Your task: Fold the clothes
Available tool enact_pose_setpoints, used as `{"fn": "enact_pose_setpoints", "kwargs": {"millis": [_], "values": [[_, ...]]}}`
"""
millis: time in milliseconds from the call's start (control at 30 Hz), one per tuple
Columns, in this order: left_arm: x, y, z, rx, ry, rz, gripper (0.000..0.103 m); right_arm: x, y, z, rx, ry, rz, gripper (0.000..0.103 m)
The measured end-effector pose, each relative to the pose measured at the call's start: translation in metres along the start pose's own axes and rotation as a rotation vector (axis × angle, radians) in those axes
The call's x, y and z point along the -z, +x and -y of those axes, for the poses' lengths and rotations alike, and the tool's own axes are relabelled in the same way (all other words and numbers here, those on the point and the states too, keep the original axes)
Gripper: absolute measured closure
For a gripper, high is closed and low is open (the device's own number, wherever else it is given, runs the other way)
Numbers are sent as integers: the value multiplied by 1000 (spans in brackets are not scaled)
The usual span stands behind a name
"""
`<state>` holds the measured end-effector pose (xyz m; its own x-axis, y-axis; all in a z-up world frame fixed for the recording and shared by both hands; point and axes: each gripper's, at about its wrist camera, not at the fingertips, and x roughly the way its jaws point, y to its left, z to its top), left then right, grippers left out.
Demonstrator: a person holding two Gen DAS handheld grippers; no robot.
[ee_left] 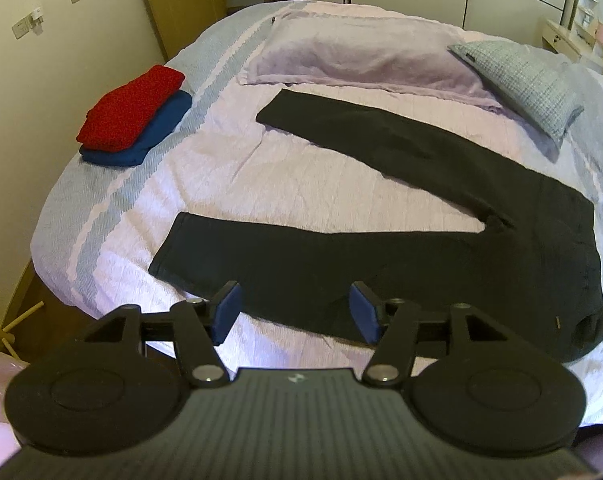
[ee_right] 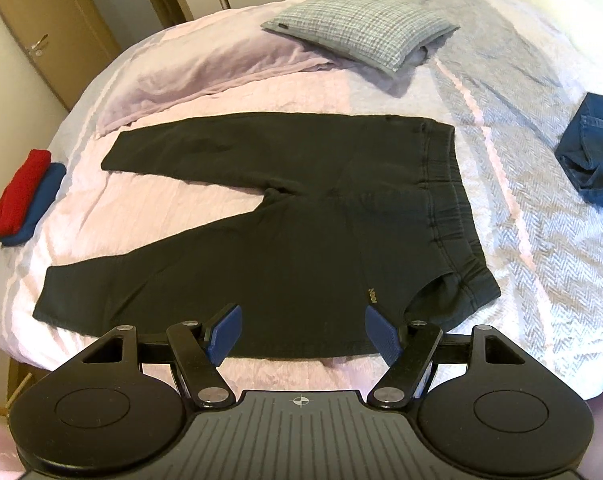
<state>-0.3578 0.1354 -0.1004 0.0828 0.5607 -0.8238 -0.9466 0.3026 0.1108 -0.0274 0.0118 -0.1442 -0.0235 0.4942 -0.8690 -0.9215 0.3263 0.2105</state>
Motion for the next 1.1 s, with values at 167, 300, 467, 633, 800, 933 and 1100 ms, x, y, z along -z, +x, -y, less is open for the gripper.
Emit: {"fn": "enact_pose_setpoints", "kwargs": {"millis": [167,300,467,633,800,933,1100], "values": [[4,-3,-5,4,1,14,45,5,-2,6,16,-3,-1,31],[7,-3,-15,-13,-10,32,41,14,-3,19,34,14,20,31],[3,2,-26,3,-18,47,41,25,-3,39,48,61,47,31],[-14,16,-25,48,-7,77,40,26,0,52,90,98,74,31],[-43,48,-15,172,11,70,40,21,9,55,103,130,78,31],[-74,83,-16,275,1,48,43,7,23,56,127,171,69,31],[-126,129,-34,303,13,36,50,-24,45,56,183,240,45,31]]}}
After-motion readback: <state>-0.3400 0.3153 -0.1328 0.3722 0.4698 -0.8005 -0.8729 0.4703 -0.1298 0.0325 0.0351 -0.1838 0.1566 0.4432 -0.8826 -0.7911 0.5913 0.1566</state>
